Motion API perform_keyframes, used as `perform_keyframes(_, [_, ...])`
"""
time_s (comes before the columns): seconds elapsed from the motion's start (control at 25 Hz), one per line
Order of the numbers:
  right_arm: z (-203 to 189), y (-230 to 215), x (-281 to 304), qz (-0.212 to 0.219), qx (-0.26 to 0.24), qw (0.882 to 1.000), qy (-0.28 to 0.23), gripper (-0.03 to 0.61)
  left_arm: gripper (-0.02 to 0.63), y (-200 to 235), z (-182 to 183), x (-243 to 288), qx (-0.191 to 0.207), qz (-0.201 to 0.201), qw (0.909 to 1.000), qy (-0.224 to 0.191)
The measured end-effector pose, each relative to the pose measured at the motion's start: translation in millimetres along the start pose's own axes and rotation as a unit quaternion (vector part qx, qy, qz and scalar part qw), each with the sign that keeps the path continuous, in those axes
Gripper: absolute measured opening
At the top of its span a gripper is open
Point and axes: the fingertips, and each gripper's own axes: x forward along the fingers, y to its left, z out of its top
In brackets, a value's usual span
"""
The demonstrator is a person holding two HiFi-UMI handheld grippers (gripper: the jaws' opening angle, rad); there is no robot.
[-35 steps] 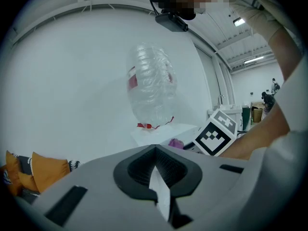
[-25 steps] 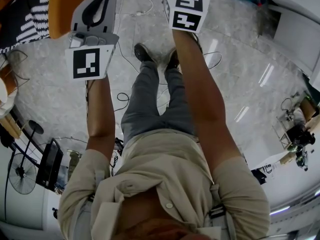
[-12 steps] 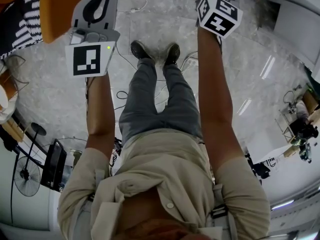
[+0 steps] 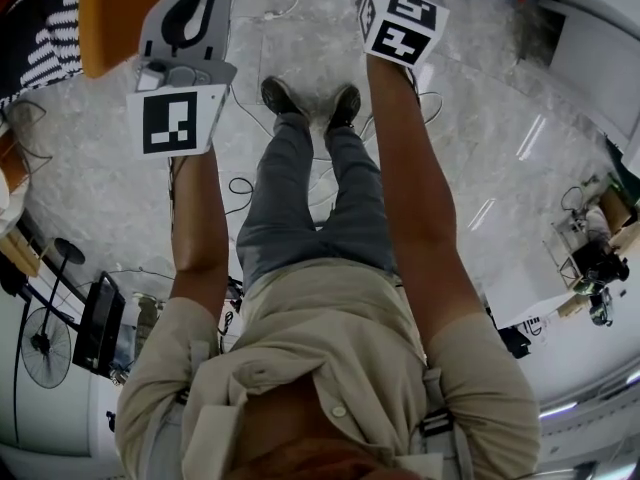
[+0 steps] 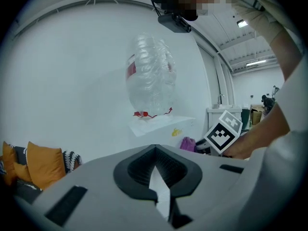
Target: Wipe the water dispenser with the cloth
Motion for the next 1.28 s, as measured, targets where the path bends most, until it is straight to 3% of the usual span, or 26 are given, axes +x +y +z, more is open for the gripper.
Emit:
perform_keyframes(0.24, [6, 86, 10, 0.082, -0.038, 0.996, -0.018, 0.074, 0.015, 7, -22, -6, -0.012, 0.004, 0.9999, 0.007])
perform_keyframes(0.48, [2, 93, 9, 0.083, -0.034, 0.996, -0.026, 0.074, 0.015, 11, -29, -9, -0.015, 0.006, 0.9999, 0.007])
perform_keyframes(0.68, [-23, 58, 5, 0.054, -0.012, 0.998, -0.005, 0.074, 0.015, 3, -34, -6, -0.018, 0.001, 0.9998, 0.007])
perform_keyframes(0.88, [-64, -14, 3, -0.002, 0.041, 0.999, 0.029, 0.074, 0.015, -12, -42, 5, -0.017, -0.011, 0.9998, 0.006])
perform_keyframes(1.04, [-71, -62, 3, -0.043, 0.065, 0.996, 0.031, 0.074, 0.015, -21, -47, 12, -0.018, -0.018, 0.9997, 0.008])
perform_keyframes(1.28, [-78, -71, 10, -0.041, 0.054, 0.997, 0.024, 0.074, 0.015, -34, -51, 18, -0.014, -0.019, 0.9997, 0.0])
